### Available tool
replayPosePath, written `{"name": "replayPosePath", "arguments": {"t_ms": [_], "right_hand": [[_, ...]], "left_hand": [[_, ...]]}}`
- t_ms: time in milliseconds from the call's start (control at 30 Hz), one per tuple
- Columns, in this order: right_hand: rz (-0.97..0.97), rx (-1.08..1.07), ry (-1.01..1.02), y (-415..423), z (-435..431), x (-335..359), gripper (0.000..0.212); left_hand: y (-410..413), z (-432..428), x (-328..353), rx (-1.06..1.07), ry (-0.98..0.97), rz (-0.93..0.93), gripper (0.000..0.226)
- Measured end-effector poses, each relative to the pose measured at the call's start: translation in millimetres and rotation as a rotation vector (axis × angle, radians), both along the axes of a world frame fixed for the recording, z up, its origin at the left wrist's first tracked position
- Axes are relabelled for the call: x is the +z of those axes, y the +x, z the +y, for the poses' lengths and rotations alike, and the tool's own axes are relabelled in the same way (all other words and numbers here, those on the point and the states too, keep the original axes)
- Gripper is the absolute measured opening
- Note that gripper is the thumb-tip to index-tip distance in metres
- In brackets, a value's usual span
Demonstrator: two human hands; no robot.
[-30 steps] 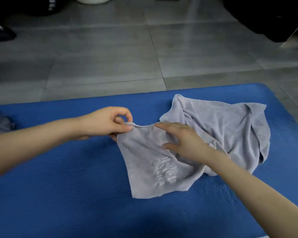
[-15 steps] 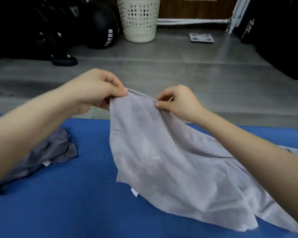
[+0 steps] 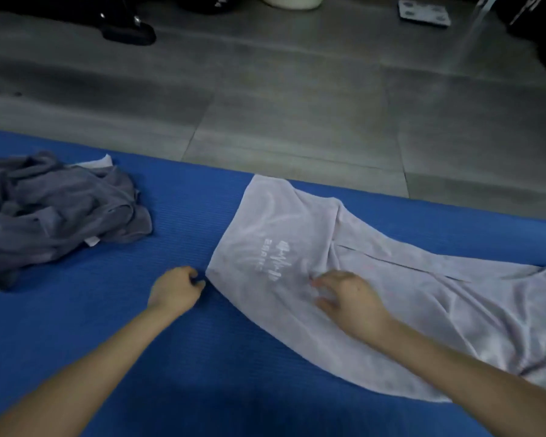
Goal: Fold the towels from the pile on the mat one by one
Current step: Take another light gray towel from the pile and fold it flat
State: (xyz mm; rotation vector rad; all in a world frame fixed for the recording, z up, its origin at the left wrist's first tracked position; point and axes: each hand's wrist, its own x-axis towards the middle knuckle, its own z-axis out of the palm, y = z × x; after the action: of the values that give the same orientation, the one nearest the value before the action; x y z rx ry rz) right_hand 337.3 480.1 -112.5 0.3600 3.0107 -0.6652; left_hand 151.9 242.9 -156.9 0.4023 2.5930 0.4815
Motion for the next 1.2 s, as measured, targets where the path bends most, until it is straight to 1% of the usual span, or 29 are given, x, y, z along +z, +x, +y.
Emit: {"name": "replayPosePath", "arguments": {"t_ms": [33,67,133,200,233,333,400,467,500,567,633,700,800,900,1000,1100,1167,1200], "right_hand": [[-0.022,0.050,0.024,17,-11,-10,0.021],[-0.055,0.101,0.080,31,-20,-21,0.025],[-0.108,0.160,0.197,49,-33,-38,0.039],[-0.160,0.187,0.254,58,-41,-50,0.056],[-0.173,0.190,0.282,60,-43,-53,0.059],[-0.085,0.196,0.351,60,-45,-60,0.051],[-0.015,0.185,0.353,60,-44,-59,0.046],[0.035,0.113,0.289,60,-40,-56,0.037],[0.052,0.032,0.222,59,-38,-51,0.028],[0.054,-0.185,0.073,54,-33,-32,0.012],[-0.008,-0.348,-0.107,47,-20,-13,0.010],[-0.019,-0.421,-0.308,37,-7,6,0.012],[-0.116,-0.363,-0.457,27,-1,23,0.011],[-0.216,-0.270,-0.492,22,-12,23,0.010],[-0.287,-0.128,-0.483,22,-34,14,0.017],[-0.386,0.027,-0.564,28,-61,1,0.026],[-0.480,0.065,-0.618,35,-71,-8,0.031],[-0.511,0.081,-0.603,38,-73,-12,0.033]], "left_hand": [[4,-3,-7,-0.003,0.001,-0.012,0.018],[5,-4,-11,0.008,0.022,-0.012,0.023],[6,0,-14,0.033,0.109,0.023,0.025],[8,7,-16,0.003,0.183,0.062,0.025],[10,11,-18,-0.021,0.196,0.087,0.022],[14,20,-19,-0.029,0.250,0.150,0.015],[17,25,-13,0.003,0.371,0.170,0.015],[18,27,3,0.068,0.506,0.162,0.017],[17,26,11,0.102,0.559,0.145,0.018],[13,24,28,0.142,0.650,0.071,0.027],[8,20,43,0.165,0.687,-0.010,0.035],[4,15,52,0.175,0.591,0.002,0.035],[2,5,60,0.194,0.472,-0.017,0.034],[1,-12,65,0.191,0.341,-0.045,0.034],[1,-39,69,0.143,0.143,-0.013,0.032],[2,-71,66,0.027,-0.126,0.012,0.029],[7,-83,60,-0.042,-0.334,-0.004,0.028],[11,-85,56,-0.071,-0.427,-0.008,0.028]]}}
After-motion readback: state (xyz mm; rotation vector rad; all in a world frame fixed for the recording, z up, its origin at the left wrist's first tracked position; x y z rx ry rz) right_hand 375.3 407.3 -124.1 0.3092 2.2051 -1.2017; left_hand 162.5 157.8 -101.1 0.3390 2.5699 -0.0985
